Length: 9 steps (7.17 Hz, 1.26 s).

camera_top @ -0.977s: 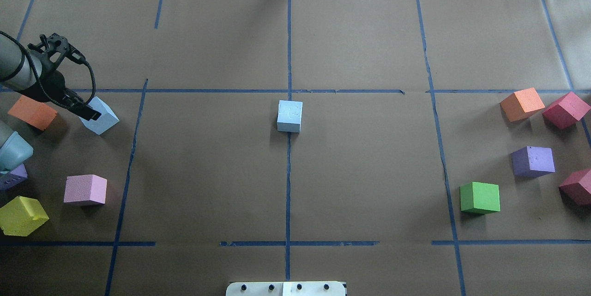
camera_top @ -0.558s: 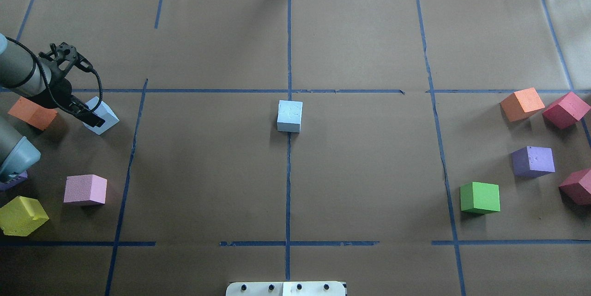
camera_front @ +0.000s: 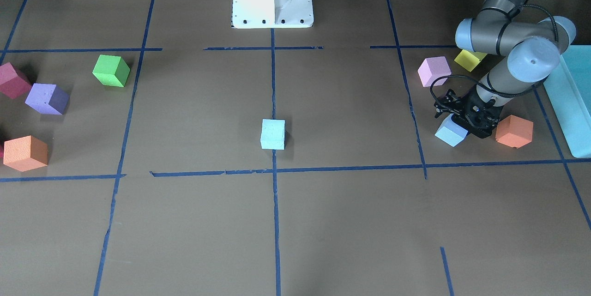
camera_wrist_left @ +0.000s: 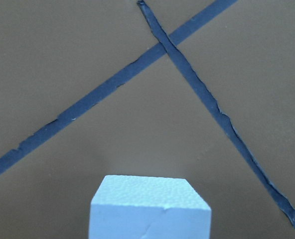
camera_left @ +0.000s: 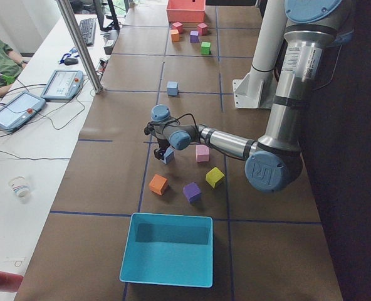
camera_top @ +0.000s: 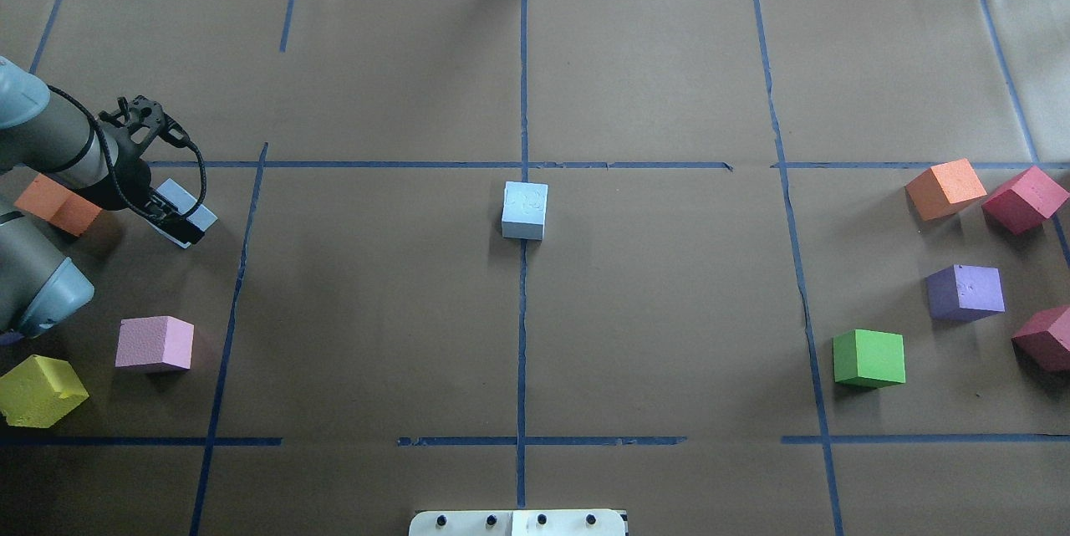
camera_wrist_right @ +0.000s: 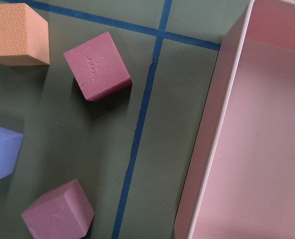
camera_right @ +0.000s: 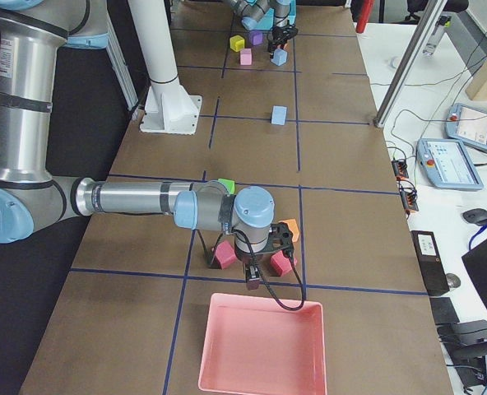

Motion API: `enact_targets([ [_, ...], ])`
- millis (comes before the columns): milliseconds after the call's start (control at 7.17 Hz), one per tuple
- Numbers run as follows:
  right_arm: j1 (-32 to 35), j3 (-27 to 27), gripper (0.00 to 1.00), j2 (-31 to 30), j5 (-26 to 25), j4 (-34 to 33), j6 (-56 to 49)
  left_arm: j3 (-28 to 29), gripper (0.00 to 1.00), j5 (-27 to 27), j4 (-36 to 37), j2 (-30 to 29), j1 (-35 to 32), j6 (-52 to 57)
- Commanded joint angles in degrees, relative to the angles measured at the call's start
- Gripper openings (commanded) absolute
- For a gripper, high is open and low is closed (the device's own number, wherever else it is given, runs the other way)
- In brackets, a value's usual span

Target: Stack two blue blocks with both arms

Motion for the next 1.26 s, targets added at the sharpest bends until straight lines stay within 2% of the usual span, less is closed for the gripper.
enact_targets([
  [0,-0.06,0.00,1.00,0.00,0.00,0.00,0.12,1.07,0.60,0.00,-0.02,-0.70,0.16,-0.14],
  [279,-0.06,0.00,1.00,0.00,0.09,0.00,0.21,-0.06,0.60,-0.44,1.02,-2.00,-0.02,-0.49],
  [419,-0.06,0.17,1.00,0.00,0.09,0.00,0.21,-0.86,0.60,-0.53,4.60,-5.23,-0.11,-4.50],
  [698,-0.06,0.09,1.00,0.00,0.09,0.00,0.21,-4.97,0.60,-0.09,18.71,-14.10,-0.02,-12.49],
  [837,-0.06,0.17,1.00,0.00,0.09,0.00,0.21,-6.13,0.60,0.17,23.66,-19.02,0.50,-21.15],
  [977,-0.06,0.18,1.00,0.00,0.09,0.00,0.21,-6.31,0.60,0.44,24.49,-23.07,3.20,-31.24],
  [1116,-0.06,0.18,1.00,0.00,0.09,0.00,0.21,-5.10,0.60,4.53,24.67,-28.33,8.71,-40.39],
])
